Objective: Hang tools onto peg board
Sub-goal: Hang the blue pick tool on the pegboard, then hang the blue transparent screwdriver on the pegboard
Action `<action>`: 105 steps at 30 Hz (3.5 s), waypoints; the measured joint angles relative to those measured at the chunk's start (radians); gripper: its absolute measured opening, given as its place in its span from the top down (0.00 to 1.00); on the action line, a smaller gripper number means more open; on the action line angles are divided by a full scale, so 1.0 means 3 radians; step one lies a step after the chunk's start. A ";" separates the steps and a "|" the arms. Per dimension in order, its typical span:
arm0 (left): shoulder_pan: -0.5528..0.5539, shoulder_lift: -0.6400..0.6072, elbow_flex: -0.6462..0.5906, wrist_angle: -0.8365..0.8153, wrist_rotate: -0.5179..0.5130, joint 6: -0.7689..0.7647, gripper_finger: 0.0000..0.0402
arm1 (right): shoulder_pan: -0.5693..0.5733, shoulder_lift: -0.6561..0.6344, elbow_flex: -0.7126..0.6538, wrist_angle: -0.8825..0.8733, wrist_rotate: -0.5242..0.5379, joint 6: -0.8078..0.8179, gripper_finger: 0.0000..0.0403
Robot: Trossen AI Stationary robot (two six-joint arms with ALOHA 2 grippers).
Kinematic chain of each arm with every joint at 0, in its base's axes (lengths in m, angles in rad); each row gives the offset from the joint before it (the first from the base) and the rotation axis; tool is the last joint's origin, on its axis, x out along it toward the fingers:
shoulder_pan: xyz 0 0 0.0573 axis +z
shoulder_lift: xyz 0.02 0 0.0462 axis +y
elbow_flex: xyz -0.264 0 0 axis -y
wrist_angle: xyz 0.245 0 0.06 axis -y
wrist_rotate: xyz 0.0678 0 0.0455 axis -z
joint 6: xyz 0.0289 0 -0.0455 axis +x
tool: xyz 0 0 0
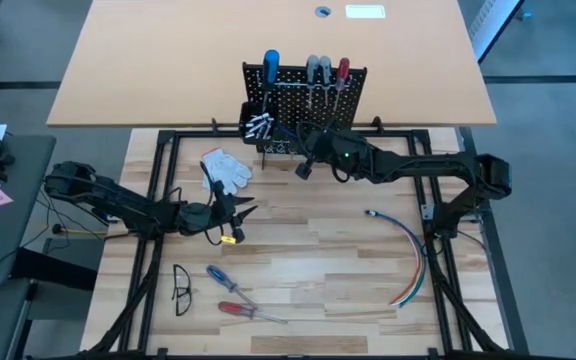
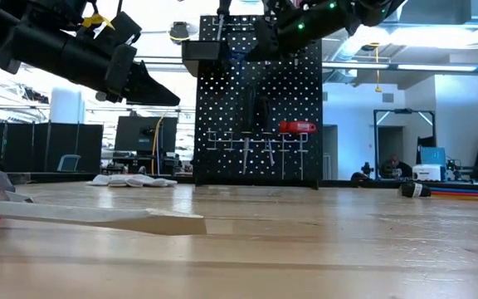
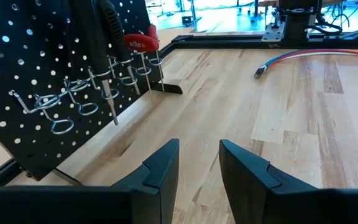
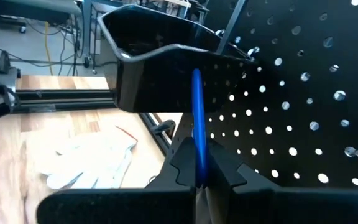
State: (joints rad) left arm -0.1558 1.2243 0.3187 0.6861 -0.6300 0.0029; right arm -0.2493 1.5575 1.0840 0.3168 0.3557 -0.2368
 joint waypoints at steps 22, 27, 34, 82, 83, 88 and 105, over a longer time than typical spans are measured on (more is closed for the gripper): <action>0.0000 0.0000 0.0000 0.0000 0.0000 -0.0001 0.73 | -0.0137 -0.0110 0.0001 -0.0082 -0.0050 0.1101 0.96; 0.0000 0.0000 0.0000 0.0000 0.0000 -0.0013 0.73 | -0.0128 -0.0110 0.0001 -0.0199 -0.0052 0.1227 0.96; 0.0000 0.0000 0.0000 0.0000 0.0000 -0.0027 0.73 | -0.0131 -0.0109 0.0001 -0.0233 -0.0052 0.1094 0.96; -0.0144 -0.0018 0.0000 -0.0080 -0.0012 0.0218 0.73 | -0.0054 0.0082 -0.0003 -0.0348 -0.0132 0.0253 0.58; -0.0185 -0.0038 0.0000 -0.0082 -0.0014 0.0276 0.73 | 0.0007 0.0028 -0.0002 -0.0411 -0.0134 0.0208 0.58; -0.0534 -0.0170 0.0226 -0.0496 -0.0017 0.0730 0.73 | 0.0480 -0.0120 -0.0009 -0.0797 -0.0166 0.0041 0.57; -0.1982 0.0146 0.1294 -0.3295 0.0761 -0.1455 0.69 | 0.2045 0.0116 -0.1057 0.0035 -0.0489 0.0645 0.58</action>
State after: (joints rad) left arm -0.7503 1.2681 0.7071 -0.3024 -0.4018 -0.4336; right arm 0.3641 1.5924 0.7669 0.3274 0.2089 -0.0434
